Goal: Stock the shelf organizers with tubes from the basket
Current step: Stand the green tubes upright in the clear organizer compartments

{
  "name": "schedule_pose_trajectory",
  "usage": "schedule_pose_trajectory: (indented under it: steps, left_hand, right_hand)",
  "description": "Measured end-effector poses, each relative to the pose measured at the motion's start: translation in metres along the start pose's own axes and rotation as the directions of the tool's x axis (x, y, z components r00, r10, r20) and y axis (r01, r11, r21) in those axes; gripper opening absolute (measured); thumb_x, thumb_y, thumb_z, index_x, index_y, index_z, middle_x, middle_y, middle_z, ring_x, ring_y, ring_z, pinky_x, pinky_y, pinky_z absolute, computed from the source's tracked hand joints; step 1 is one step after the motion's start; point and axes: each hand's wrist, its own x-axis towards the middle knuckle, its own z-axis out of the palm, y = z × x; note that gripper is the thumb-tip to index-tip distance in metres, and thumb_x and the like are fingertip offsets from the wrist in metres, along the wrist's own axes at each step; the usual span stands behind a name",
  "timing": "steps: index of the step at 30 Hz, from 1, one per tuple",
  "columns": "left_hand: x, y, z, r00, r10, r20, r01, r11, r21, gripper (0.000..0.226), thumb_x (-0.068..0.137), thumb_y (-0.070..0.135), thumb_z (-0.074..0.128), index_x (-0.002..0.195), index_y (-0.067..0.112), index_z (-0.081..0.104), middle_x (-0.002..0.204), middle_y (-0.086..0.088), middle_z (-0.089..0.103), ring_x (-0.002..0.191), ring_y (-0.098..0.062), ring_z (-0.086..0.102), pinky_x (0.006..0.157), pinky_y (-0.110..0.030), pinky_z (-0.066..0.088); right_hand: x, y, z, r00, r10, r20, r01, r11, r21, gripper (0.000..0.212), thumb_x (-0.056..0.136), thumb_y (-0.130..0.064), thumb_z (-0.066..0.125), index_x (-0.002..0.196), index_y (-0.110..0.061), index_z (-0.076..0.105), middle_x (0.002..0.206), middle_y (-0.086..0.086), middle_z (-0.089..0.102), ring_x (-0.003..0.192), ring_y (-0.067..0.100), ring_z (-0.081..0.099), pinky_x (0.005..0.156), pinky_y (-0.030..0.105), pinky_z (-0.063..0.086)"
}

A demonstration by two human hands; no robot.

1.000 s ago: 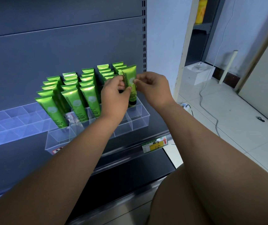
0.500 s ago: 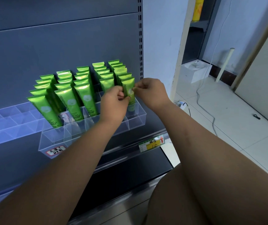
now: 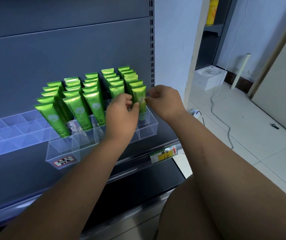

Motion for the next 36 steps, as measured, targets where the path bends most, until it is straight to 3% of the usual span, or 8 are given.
schedule_pose_trajectory:
  steps: [4,6,8,13,22,26,31,36]
  left_hand:
    - [-0.021,0.004,-0.035,0.987,0.159,-0.028,-0.15,0.968,0.202,0.029,0.099,0.03,0.063,0.119,0.009,0.065,0.112,-0.005,0.067,0.104,-0.022,0.061,0.088,-0.04,0.054]
    - [-0.031,0.003,-0.061,0.981,0.195,0.003,-0.182,0.908,0.377,0.038,0.101,0.037,0.055,0.127,0.009,0.062,0.121,-0.008,0.064,0.113,-0.028,0.056,0.095,-0.041,0.049]
    - [-0.039,-0.001,-0.09,0.98,0.2,0.022,-0.179,0.82,0.543,0.05,0.102,0.044,0.045,0.133,0.007,0.058,0.132,-0.011,0.06,0.125,-0.032,0.051,0.107,-0.047,0.042]
    - [-0.074,-0.02,-0.172,0.996,0.073,-0.054,-0.014,0.711,0.703,0.069,0.102,0.057,0.033,0.148,0.007,0.045,0.158,-0.013,0.042,0.15,-0.035,0.028,0.121,-0.053,0.026]
    - [-0.169,-0.054,-0.372,0.941,-0.037,-0.337,0.307,0.516,0.799,0.071,0.101,0.059,0.033,0.152,0.01,0.042,0.162,-0.01,0.037,0.153,-0.033,0.025,0.121,-0.054,0.023]
    - [-0.244,-0.08,-0.469,0.848,-0.12,-0.516,0.515,0.415,0.75,0.074,0.098,0.059,0.028,0.151,0.01,0.043,0.161,-0.011,0.038,0.151,-0.034,0.027,0.121,-0.055,0.025]
    - [-0.353,-0.12,-0.553,0.653,-0.245,-0.717,0.757,0.245,0.606,0.077,0.096,0.056,0.026,0.147,0.003,0.046,0.157,-0.017,0.042,0.149,-0.039,0.032,0.119,-0.055,0.029]
    - [-0.444,-0.177,-0.581,0.442,-0.426,-0.79,0.892,0.119,0.436,0.07,0.102,0.056,0.037,0.15,0.005,0.041,0.159,-0.016,0.04,0.151,-0.036,0.027,0.124,-0.049,0.023]
  right_hand:
    - [-0.028,-0.025,-0.01,1.0,0.028,-0.004,-0.028,0.979,-0.204,0.037,0.091,-0.034,0.061,0.062,-0.021,0.044,0.061,-0.004,0.047,0.056,0.015,0.043,0.05,0.027,0.029]
    - [-0.048,-0.04,-0.007,0.999,-0.044,-0.016,0.039,0.97,-0.239,0.031,0.093,-0.036,0.057,0.07,-0.016,0.056,0.067,0.001,0.056,0.065,0.023,0.053,0.054,0.03,0.038]
    - [-0.068,-0.058,0.005,0.984,-0.179,-0.015,0.172,0.965,-0.199,0.031,0.096,-0.04,0.054,0.096,-0.012,0.068,0.09,0.006,0.067,0.084,0.027,0.06,0.068,0.034,0.049]
    - [-0.114,-0.113,0.051,0.903,-0.425,0.067,0.43,0.898,-0.093,0.054,0.103,-0.042,0.047,0.148,-0.013,0.046,0.147,0.006,0.051,0.139,0.024,0.041,0.113,0.038,0.038]
    - [-0.219,-0.256,0.167,0.693,-0.661,0.287,0.645,0.747,0.163,0.058,0.103,-0.045,0.044,0.153,-0.015,0.038,0.161,0.0,0.035,0.153,0.016,0.02,0.125,0.035,0.02]
    - [-0.301,-0.335,0.235,0.521,-0.774,0.36,0.683,0.631,0.367,0.059,0.102,-0.043,0.044,0.153,-0.014,0.039,0.159,0.002,0.037,0.152,0.02,0.022,0.123,0.038,0.024]
    - [-0.415,-0.397,0.323,0.281,-0.845,0.455,0.686,0.509,0.52,0.055,0.098,-0.038,0.049,0.145,-0.008,0.049,0.149,0.008,0.05,0.141,0.027,0.04,0.116,0.042,0.035]
    - [-0.486,-0.385,0.413,0.138,-0.703,0.698,0.562,0.636,0.529,0.038,0.1,-0.026,0.052,0.136,-0.017,0.056,0.136,0.006,0.058,0.127,0.028,0.052,0.102,0.041,0.044]
